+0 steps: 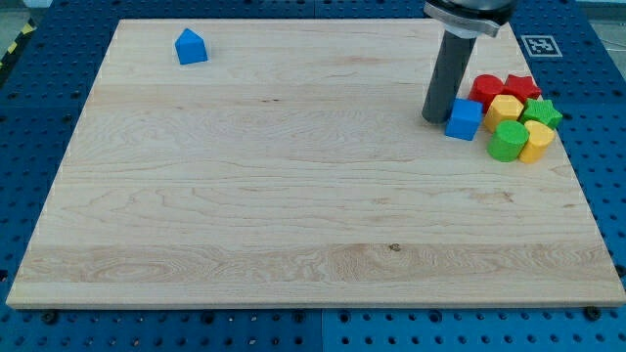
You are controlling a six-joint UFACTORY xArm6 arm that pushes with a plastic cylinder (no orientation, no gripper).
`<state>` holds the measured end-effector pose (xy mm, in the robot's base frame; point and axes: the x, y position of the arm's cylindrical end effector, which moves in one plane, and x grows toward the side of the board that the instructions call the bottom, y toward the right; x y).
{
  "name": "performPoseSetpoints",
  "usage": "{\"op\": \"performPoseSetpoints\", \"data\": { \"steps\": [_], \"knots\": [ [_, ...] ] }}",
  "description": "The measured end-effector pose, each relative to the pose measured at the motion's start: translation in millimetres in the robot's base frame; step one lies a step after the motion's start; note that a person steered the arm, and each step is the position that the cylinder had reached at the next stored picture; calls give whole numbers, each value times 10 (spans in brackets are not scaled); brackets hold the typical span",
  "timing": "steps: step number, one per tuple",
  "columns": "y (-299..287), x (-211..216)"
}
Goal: Move the blue triangle to the top of the blue cube
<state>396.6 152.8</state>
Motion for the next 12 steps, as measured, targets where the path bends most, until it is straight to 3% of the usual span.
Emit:
{"op": "performPoseSetpoints", "data": {
  "steps": [1, 2, 4, 5, 6, 8, 9, 10, 12],
  "knots": [
    [1, 27],
    [-532, -76],
    [-2605, -239],
    [-3771, -566],
    [-4576, -1010],
    [-4576, -1200],
    [-4580, -1722],
    [-4413, -1857],
    [-3216, -1375]
  ]
}}
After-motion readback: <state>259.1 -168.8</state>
